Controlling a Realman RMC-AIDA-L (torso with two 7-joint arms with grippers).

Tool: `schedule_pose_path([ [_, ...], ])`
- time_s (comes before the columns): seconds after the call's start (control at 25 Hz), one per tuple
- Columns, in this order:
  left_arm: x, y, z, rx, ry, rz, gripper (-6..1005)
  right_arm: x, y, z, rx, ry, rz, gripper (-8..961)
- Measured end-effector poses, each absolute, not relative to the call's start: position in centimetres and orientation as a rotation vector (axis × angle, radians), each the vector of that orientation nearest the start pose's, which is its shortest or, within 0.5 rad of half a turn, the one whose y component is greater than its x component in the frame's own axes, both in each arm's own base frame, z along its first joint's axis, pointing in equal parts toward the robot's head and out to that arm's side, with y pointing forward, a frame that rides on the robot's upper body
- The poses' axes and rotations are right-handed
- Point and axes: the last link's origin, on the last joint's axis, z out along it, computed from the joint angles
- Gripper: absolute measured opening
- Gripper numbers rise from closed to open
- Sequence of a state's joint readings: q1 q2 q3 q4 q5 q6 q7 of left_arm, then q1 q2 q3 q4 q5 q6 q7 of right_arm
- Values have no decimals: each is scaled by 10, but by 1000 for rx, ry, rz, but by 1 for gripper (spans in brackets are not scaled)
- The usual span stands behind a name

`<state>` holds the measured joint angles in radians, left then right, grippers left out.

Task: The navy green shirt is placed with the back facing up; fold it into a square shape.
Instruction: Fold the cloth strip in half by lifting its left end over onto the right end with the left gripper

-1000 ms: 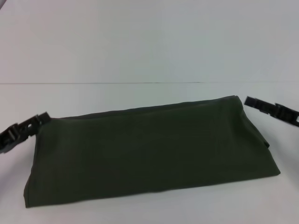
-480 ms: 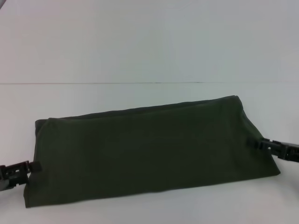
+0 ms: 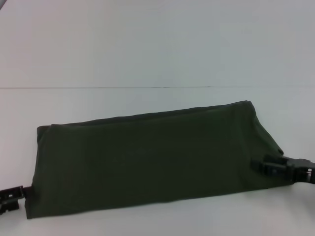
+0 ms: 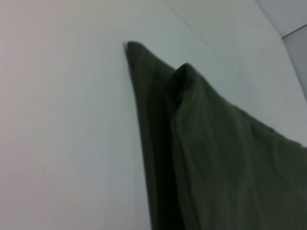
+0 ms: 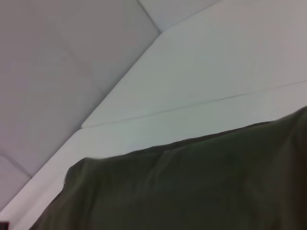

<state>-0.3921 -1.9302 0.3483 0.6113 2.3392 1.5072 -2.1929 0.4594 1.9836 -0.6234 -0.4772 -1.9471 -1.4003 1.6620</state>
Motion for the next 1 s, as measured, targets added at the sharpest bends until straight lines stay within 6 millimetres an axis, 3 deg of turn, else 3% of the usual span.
schedule_pose_path([
  [0.24, -385, 281, 71, -1950, -1925, -555, 859, 319, 313, 10, -2495, 1136, 709, 886],
  [1.0, -375, 287, 56, -2019, -1933, -522, 840, 320, 308, 5, -2521, 1128, 692, 885],
])
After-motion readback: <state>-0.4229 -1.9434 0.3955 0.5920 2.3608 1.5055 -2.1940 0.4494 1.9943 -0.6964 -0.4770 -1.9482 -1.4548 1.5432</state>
